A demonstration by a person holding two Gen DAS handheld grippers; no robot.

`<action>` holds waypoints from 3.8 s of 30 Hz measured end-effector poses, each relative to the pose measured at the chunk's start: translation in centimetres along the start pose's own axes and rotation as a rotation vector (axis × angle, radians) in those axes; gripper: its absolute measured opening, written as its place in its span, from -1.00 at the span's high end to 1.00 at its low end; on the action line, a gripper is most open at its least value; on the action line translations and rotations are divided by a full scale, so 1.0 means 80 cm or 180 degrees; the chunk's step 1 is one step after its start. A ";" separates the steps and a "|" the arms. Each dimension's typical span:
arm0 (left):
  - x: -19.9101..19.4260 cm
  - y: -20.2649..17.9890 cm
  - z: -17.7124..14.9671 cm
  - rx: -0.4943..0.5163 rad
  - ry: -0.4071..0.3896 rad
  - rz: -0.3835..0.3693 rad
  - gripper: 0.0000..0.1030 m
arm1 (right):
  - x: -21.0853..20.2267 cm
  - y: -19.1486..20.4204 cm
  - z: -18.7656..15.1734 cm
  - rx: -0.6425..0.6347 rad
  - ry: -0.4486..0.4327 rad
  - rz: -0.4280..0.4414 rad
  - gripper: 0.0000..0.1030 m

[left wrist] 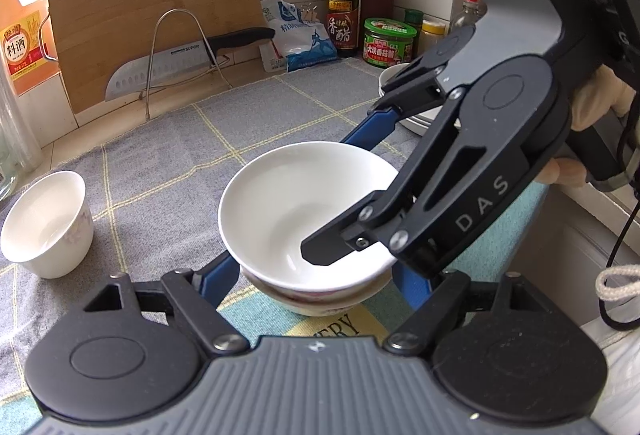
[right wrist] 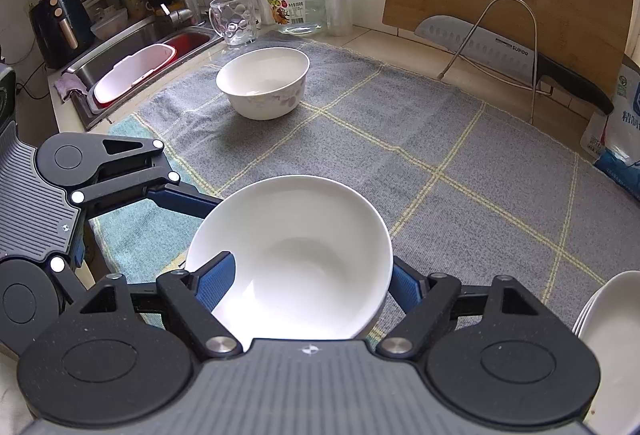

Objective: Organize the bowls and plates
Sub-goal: 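Carry the white bowl with the right gripper and lower it into another bowl, then open the right gripper and withdraw it from the stacked bowls, then reach the right gripper to the remaining white bowl and grasp its rim, then carry the white bowl with the right gripper and lower it onto the bowl stack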

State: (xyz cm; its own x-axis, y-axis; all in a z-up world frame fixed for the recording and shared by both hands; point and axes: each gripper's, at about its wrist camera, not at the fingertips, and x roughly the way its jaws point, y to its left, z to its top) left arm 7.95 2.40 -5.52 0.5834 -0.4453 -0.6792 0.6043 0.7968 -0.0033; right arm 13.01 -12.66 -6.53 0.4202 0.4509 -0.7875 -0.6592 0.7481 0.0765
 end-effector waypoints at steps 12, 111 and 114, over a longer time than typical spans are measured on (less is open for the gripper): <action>0.004 0.001 -0.002 0.0006 -0.0004 -0.0018 -0.63 | 0.004 0.002 -0.004 -0.0059 0.0006 -0.0072 -0.69; 0.036 0.232 -0.043 -0.0661 -0.0383 0.1043 -0.77 | 0.227 0.015 0.247 -0.0376 0.0299 0.0574 -0.51; 0.036 0.233 -0.043 -0.0656 -0.0379 0.1034 -0.76 | 0.227 0.017 0.247 -0.0379 0.0304 0.0574 -0.50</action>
State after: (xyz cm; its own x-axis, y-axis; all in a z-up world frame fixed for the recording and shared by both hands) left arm 19.01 17.34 -10.05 0.7922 -0.1914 -0.5794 0.2637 0.9637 0.0421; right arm 32.10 6.17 -8.63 0.2317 0.5198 -0.8223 -0.7896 0.5942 0.1531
